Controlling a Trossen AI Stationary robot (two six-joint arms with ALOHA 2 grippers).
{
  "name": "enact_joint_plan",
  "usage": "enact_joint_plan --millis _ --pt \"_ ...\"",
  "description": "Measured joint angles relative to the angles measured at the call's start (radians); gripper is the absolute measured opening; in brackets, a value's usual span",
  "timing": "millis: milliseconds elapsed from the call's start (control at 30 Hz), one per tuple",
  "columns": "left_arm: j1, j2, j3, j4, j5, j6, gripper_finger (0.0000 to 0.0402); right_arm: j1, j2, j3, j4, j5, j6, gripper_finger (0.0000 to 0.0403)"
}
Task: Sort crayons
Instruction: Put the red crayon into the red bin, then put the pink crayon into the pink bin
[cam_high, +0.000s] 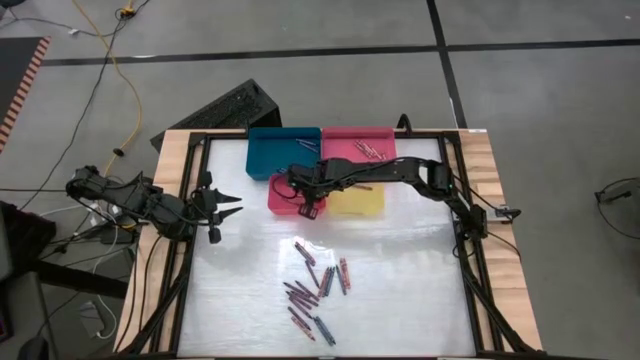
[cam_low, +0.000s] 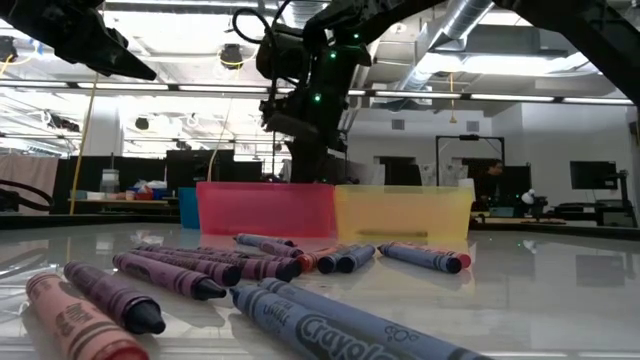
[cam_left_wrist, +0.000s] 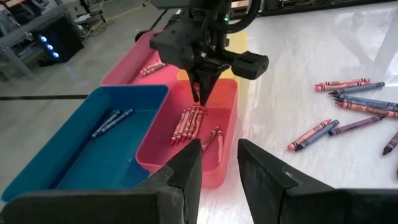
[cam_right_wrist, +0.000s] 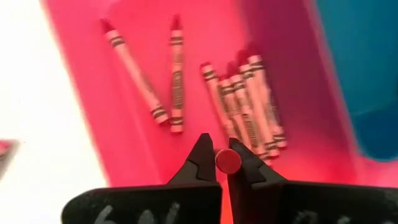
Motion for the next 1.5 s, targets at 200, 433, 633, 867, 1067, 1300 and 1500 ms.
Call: enact_joint_plan --millis 200,433,633,867,1067,1300,1500 --pt "0.0 0.0 0.0 0.0 0.0 -0.002 0.0094 0.0 0.0 0.0 -0.002 -0.102 -0.024 0.0034" --pt "0.0 0.0 0.0 0.0 0.0 -0.004 0.0094 0.0 0.0 0.0 0.001 -0.104 -0.027 0.0083" --pt "0.0 0.0 0.0 0.0 0.0 -0.007 0.0094 0.0 0.0 0.0 0.045 -0.103 -0.075 0.0092" --pt "0.0 0.0 0.0 0.0 0.021 -0.032 0.0094 0.0 -0.002 0.056 0.045 -0.103 -0.106 0.0093" --pt "0.0 0.005 0.0 0.046 0.146 -0.034 0.0094 0.016 -0.004 0.262 -0.213 -0.102 -0.101 0.0093" --pt "0.0 0.118 0.0 0.153 0.202 -0.005 0.0094 0.11 -0.072 0.436 -0.578 -0.1 -0.096 0.0093" --pt "0.0 0.272 0.0 0.181 0.161 0.027 0.0094 0.224 -0.231 0.343 -0.714 -0.002 0.087 0.0093"
